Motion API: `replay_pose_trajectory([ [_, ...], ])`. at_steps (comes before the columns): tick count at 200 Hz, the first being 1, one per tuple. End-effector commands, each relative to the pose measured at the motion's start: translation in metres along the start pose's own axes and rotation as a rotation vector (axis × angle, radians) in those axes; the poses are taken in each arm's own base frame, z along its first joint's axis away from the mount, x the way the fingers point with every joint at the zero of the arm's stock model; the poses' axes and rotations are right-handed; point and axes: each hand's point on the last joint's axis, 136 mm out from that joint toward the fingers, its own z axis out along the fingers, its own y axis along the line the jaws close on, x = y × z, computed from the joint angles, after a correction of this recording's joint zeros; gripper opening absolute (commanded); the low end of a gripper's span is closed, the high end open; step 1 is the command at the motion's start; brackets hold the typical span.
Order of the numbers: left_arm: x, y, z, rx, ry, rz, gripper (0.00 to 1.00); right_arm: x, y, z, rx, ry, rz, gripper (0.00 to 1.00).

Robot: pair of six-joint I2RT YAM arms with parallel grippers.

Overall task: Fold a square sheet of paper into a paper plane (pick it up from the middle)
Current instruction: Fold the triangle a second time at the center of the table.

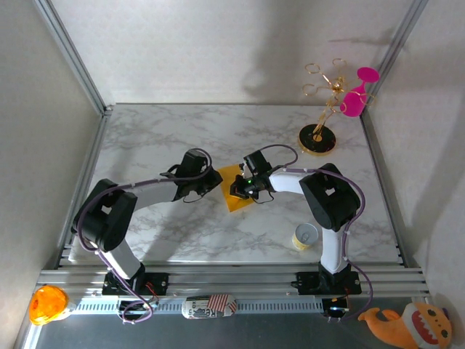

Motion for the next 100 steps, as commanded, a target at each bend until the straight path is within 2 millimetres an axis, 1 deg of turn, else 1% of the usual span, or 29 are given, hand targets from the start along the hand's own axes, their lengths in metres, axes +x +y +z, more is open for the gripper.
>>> replay_pose_trajectory([
  [1,0.018,0.006,0.015,-0.032,0.066,0.026,0.07,0.021,-0.037,0.007,0.139,0.062,0.044,0.02],
  [13,0.022,0.007,0.020,-0.040,0.080,0.031,0.04,0.021,-0.038,0.007,0.144,0.060,0.047,0.01],
  [32,0.026,0.007,0.023,-0.046,0.090,0.040,0.02,0.021,-0.039,0.007,0.146,0.060,0.047,0.01],
  [60,0.025,0.003,0.025,-0.043,0.091,0.047,0.02,0.021,-0.038,0.009,0.143,0.065,0.049,0.01],
  [100,0.028,0.009,0.029,-0.064,0.095,0.047,0.02,0.022,-0.039,0.009,0.141,0.068,0.051,0.01],
])
